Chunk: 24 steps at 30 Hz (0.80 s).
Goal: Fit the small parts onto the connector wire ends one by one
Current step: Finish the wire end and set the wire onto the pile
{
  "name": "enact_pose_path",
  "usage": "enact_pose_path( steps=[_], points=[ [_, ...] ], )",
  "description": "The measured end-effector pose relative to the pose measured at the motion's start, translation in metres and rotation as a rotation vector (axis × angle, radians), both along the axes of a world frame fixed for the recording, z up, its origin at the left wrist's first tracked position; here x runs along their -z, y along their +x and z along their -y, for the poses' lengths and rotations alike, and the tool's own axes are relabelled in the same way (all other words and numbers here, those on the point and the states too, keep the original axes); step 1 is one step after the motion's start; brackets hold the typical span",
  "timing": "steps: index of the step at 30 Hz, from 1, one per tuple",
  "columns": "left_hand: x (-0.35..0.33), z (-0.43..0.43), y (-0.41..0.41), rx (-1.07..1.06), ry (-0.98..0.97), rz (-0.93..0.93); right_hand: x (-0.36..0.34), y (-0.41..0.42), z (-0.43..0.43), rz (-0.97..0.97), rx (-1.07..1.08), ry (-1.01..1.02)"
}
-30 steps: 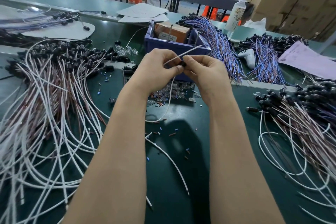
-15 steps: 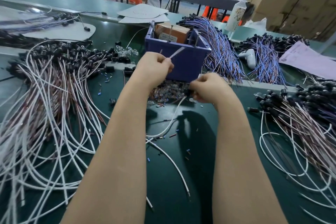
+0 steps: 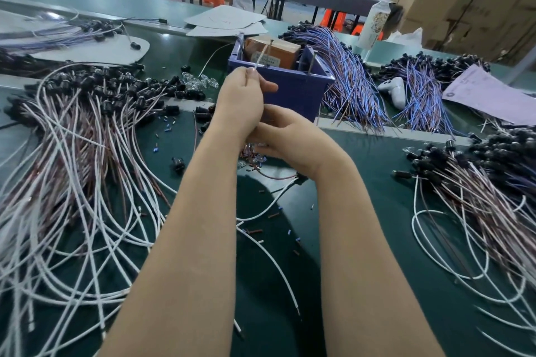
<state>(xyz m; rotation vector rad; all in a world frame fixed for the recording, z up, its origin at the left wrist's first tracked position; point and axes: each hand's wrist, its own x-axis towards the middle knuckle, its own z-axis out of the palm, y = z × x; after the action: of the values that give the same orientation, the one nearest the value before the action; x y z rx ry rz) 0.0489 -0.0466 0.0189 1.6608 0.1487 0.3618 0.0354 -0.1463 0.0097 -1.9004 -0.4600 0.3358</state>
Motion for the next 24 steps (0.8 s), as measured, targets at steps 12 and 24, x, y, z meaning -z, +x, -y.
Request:
enact_pose_path(
  steps=[12, 24],
  points=[
    [0.004, -0.018, 0.003, -0.109, -0.381, -0.007, -0.015, -0.005, 0.019, 0.062, -0.127, -0.409],
    [-0.002, -0.023, 0.002, -0.25, -0.43, -0.009, -0.009, 0.005, 0.029, -0.009, 0.223, 0.158]
  ],
)
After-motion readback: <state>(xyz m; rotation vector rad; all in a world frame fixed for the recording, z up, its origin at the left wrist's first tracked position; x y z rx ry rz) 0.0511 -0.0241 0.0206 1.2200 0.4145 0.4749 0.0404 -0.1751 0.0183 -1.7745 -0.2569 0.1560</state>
